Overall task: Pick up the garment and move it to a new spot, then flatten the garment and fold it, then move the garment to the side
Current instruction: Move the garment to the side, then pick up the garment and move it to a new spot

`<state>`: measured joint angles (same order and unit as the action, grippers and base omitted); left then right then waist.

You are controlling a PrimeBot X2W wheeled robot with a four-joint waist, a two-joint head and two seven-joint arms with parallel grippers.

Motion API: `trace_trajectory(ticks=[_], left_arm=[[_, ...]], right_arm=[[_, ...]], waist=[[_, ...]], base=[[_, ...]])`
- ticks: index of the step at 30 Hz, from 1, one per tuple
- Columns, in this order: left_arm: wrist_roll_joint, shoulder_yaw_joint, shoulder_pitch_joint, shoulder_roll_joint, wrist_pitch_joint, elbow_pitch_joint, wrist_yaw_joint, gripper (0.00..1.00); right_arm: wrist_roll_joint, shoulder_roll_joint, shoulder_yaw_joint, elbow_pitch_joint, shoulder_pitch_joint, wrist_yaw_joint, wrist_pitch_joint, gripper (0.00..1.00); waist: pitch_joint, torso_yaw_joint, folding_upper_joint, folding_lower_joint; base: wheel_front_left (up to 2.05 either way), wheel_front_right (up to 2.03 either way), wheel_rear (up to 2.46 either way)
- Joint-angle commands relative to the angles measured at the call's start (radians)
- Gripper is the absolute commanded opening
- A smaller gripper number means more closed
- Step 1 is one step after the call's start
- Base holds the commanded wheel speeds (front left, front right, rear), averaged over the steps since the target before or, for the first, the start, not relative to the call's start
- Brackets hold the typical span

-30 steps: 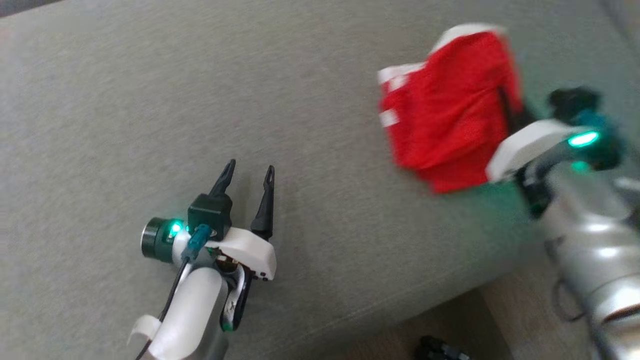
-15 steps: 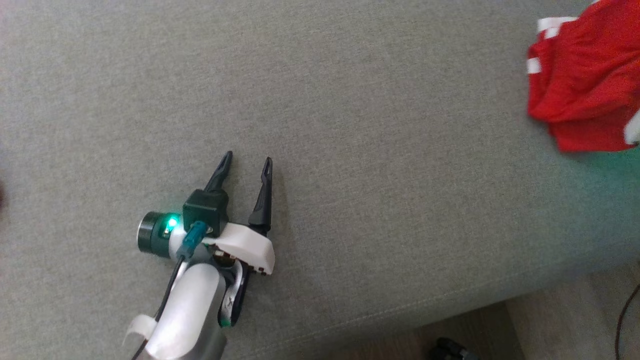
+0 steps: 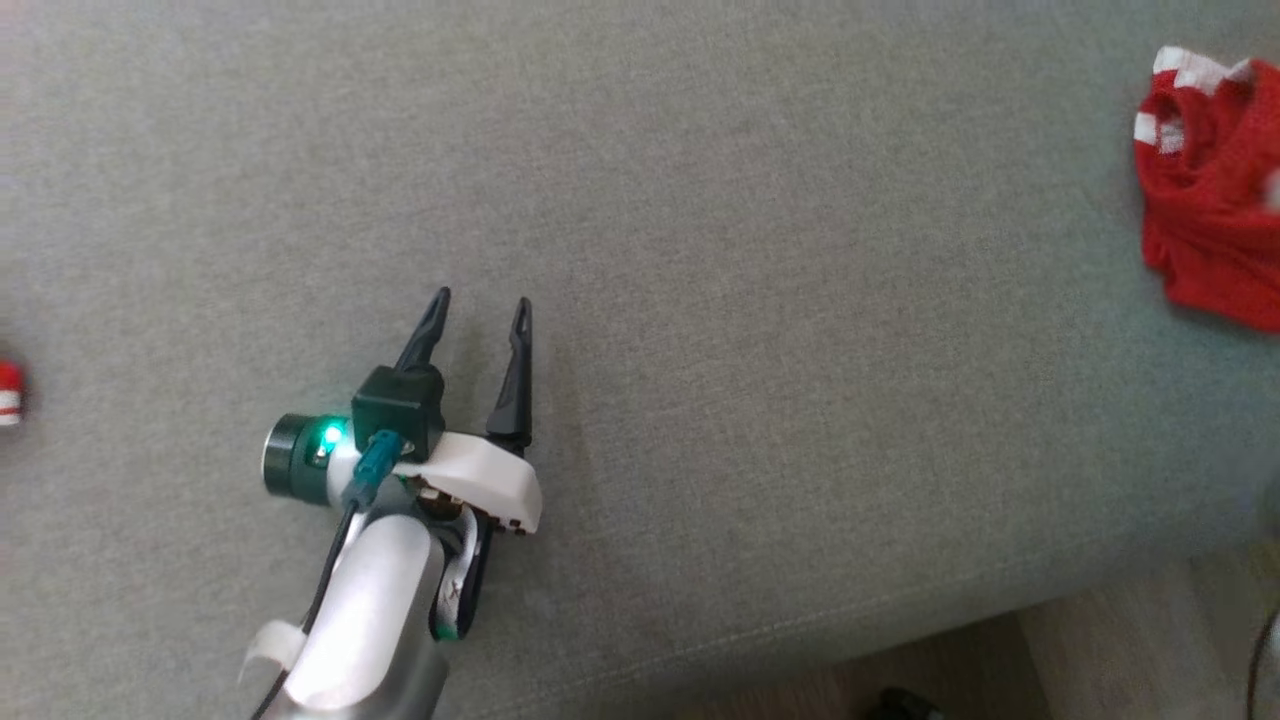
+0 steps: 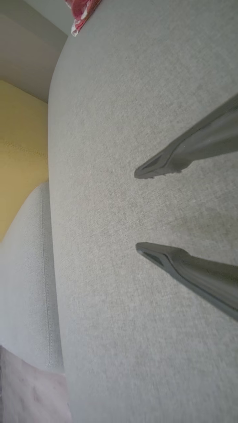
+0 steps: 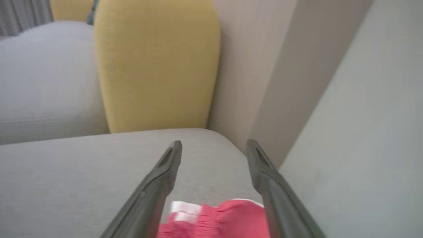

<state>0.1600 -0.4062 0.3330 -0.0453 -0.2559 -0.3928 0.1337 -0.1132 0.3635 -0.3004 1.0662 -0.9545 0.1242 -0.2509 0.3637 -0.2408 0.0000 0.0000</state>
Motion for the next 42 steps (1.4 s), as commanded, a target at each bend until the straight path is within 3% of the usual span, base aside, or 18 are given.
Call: trace_trajectory(ticks=[1, 7, 14, 23, 42], left_arm=[[0.003, 0.036, 0.006, -0.005, -0.006, 0.036, 0.011, 1.00], [0.013, 0.064, -0.023, -0.005, -0.006, 0.045, 0.034, 1.00], [0.030, 0.088, -0.055, -0.005, -0.006, 0.047, 0.059, 1.00], [0.039, 0.131, -0.114, -0.005, -0.006, 0.034, 0.077, 1.00], [0.034, 0.235, -0.227, -0.005, -0.006, 0.040, 0.077, 1.00]], right_arm=[[-0.001, -0.046, 0.022, -0.059, 0.034, 0.007, -0.011, 1.00], [0.067, -0.212, 0.154, -0.241, 0.130, 0.007, -0.011, 1.00], [0.187, -0.295, 0.247, -0.397, 0.317, 0.007, -0.011, 1.00], [0.289, -0.313, 0.292, -0.498, 0.528, 0.007, -0.011, 1.00], [0.340, -0.313, 0.424, -0.518, 0.683, 0.007, -0.011, 1.00]], waist=[[-0.015, 0.007, 0.0000, 0.0000], [-0.074, 0.048, 0.0000, 0.0000], [-0.139, 0.132, 0.0000, 0.0000], [-0.226, 0.204, 0.0000, 0.0000], [-0.333, 0.194, 0.0000, 0.0000]], base=[[0.00, 0.00, 0.00], [0.00, 0.00, 0.00], [0.00, 0.00, 0.00], [0.00, 0.00, 0.00], [0.00, 0.00, 0.00]])
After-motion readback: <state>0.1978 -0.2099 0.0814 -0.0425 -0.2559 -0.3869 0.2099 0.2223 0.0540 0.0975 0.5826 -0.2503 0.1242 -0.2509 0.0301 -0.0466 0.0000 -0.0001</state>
